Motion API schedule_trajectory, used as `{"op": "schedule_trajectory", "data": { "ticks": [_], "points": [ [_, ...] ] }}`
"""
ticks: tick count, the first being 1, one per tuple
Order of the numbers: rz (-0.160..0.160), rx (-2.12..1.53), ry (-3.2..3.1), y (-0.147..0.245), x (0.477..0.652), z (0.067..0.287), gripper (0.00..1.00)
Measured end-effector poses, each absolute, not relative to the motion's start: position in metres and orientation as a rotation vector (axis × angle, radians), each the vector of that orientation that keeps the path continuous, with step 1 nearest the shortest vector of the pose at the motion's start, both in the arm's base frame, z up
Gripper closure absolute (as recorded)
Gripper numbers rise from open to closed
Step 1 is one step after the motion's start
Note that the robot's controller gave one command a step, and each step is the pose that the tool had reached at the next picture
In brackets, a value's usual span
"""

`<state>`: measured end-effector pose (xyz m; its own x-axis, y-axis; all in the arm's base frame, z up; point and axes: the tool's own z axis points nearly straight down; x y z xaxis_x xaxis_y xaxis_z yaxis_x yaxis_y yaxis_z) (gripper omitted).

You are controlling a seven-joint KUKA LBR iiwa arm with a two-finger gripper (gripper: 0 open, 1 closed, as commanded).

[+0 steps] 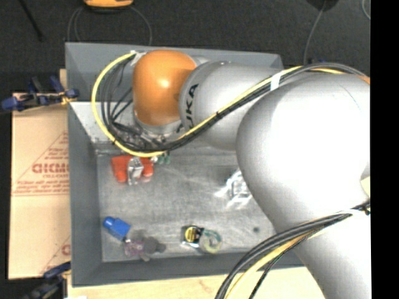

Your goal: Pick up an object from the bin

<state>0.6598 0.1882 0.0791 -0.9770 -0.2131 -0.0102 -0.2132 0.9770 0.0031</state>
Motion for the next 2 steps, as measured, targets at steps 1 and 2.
{"op": "schedule_trajectory", "data": {
  "ticks": [1,2],
  "points": [
    [0.006,-0.330,3.114,0.188,0.662,0.095,1.00],
    [0.006,-0.325,3.114,0.188,0.665,0.146,1.00]
  ]
}}
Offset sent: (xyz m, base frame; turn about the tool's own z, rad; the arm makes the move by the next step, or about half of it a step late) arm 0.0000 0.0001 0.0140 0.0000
